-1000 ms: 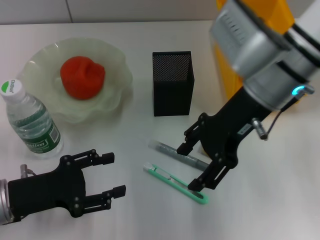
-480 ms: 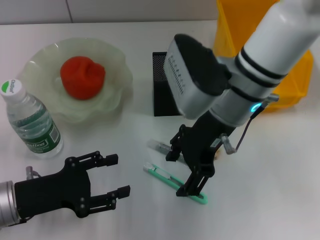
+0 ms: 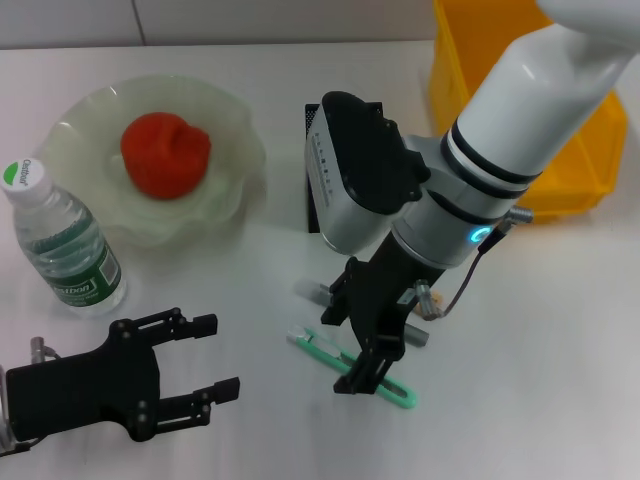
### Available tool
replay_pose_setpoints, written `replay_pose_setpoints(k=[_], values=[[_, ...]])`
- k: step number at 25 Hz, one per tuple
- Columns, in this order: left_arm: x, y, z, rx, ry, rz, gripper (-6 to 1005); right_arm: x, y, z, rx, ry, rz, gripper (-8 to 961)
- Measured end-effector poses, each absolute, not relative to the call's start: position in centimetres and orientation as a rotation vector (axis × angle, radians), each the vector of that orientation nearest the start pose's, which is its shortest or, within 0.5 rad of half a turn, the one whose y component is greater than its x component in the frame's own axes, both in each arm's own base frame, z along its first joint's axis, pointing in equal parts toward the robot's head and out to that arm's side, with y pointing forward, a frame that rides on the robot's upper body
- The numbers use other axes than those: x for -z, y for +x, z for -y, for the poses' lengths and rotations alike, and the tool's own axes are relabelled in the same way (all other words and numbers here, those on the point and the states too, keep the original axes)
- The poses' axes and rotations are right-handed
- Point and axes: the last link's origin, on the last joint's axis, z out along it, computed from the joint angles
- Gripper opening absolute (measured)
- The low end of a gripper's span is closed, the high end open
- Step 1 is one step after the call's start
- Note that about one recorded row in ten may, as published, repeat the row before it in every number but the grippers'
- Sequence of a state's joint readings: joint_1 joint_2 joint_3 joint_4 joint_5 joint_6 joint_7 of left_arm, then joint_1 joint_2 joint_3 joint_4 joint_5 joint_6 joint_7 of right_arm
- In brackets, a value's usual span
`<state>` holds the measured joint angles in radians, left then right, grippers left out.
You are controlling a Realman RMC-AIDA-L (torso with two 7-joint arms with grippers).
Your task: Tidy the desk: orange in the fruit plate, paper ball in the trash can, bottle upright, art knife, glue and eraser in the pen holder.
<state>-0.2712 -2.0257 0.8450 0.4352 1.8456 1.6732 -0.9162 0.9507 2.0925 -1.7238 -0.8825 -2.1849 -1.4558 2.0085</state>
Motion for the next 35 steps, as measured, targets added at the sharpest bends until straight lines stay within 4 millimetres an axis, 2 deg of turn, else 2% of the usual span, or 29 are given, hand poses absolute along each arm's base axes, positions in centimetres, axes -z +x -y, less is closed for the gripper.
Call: replay_pose_setpoints(k=[10, 21, 28, 33, 35], values=[[2.0, -32.4, -22.2, 0.809, -2.762, 0.470, 750, 11.5, 11.1, -33.9, 0.583, -3.228, -0.115, 826], [2.1, -32.3, -22.1, 0.825, -2.757, 0.474, 751, 12.6, 11.6, -33.5, 0.611, -3.216, -0.057, 827], [2.2, -32.3, -22.0, 0.829, -2.754, 0.479, 751, 12.7, 11.9, -33.5, 0.620, -3.216, -0.054, 786], [2.2, -32.3, -22.0, 0.833, -2.752, 0.481, 751, 12.9, 12.0, -33.5, 0.628, -3.204, -0.040, 603], [2.2, -32.2, -22.0, 0.834, -2.752, 0.482, 751, 12.9, 12.1, -33.5, 0.629, -3.203, -0.038, 579]])
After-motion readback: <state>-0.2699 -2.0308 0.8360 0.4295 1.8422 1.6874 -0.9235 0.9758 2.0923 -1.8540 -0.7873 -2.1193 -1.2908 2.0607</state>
